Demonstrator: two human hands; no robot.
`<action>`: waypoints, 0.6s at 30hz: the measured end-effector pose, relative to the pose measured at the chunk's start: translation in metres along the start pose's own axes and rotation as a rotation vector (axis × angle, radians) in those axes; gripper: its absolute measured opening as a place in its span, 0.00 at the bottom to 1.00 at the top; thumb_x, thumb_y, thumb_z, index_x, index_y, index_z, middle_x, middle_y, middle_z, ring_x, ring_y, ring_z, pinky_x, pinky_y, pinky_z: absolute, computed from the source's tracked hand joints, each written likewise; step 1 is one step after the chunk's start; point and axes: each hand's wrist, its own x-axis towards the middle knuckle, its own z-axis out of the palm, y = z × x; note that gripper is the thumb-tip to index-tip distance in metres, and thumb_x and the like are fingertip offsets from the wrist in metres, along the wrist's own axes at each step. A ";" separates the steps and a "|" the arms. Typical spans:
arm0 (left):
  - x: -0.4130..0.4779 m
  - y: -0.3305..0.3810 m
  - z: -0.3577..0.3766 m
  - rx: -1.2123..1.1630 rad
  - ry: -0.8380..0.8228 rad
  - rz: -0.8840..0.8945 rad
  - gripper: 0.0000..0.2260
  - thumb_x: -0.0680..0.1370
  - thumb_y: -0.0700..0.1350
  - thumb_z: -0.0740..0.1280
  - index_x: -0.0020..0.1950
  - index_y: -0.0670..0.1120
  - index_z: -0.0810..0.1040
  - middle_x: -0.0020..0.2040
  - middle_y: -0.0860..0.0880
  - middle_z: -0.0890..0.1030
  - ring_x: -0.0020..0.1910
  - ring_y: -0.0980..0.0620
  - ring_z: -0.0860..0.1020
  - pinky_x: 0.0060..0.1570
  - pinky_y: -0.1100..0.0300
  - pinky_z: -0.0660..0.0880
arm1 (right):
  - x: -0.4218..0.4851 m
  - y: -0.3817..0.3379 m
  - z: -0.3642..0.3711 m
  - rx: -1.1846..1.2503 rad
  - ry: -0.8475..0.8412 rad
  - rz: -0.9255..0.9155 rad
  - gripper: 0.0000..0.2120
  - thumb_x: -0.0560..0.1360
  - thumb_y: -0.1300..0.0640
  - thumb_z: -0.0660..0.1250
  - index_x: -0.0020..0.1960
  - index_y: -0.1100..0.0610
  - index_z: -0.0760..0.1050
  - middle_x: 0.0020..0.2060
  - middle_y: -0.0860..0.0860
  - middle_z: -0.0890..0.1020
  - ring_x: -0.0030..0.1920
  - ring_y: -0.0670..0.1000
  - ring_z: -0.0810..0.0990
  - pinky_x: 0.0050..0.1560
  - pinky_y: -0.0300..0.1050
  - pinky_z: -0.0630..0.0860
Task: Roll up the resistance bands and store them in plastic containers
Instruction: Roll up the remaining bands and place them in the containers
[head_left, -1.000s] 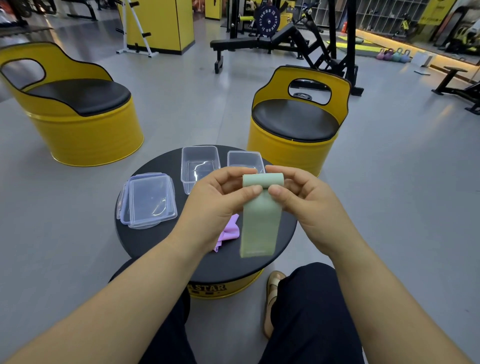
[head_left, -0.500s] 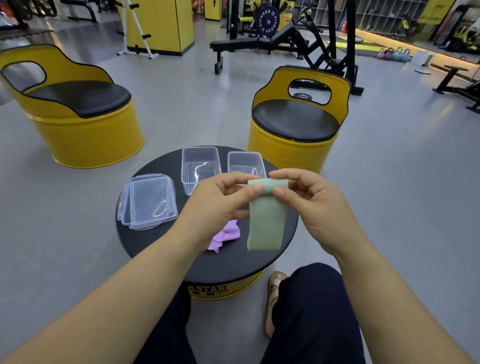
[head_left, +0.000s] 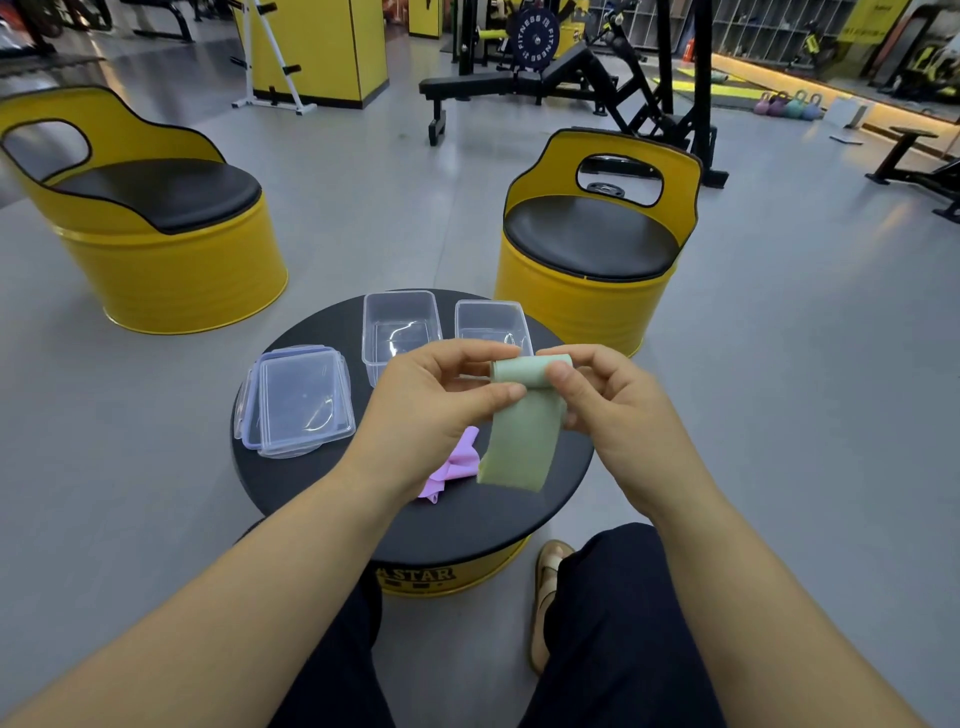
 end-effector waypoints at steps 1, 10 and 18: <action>0.000 0.000 0.000 -0.001 0.000 0.001 0.12 0.69 0.33 0.73 0.46 0.49 0.82 0.42 0.50 0.85 0.42 0.54 0.83 0.41 0.66 0.76 | 0.000 0.000 0.000 -0.004 0.000 -0.006 0.13 0.69 0.50 0.65 0.51 0.55 0.77 0.34 0.45 0.83 0.40 0.44 0.83 0.45 0.43 0.80; 0.002 -0.003 -0.002 0.000 -0.062 -0.063 0.15 0.66 0.46 0.77 0.51 0.51 0.82 0.48 0.48 0.84 0.49 0.49 0.83 0.49 0.56 0.79 | -0.002 0.001 -0.004 0.141 -0.076 -0.015 0.12 0.69 0.58 0.66 0.52 0.53 0.77 0.38 0.47 0.84 0.42 0.46 0.83 0.42 0.36 0.78; 0.002 -0.005 0.000 -0.128 -0.017 -0.115 0.19 0.64 0.47 0.73 0.54 0.45 0.80 0.49 0.46 0.84 0.49 0.49 0.83 0.52 0.53 0.78 | -0.004 0.007 -0.001 0.142 -0.034 -0.080 0.13 0.66 0.59 0.68 0.51 0.55 0.76 0.42 0.48 0.84 0.46 0.47 0.83 0.47 0.38 0.78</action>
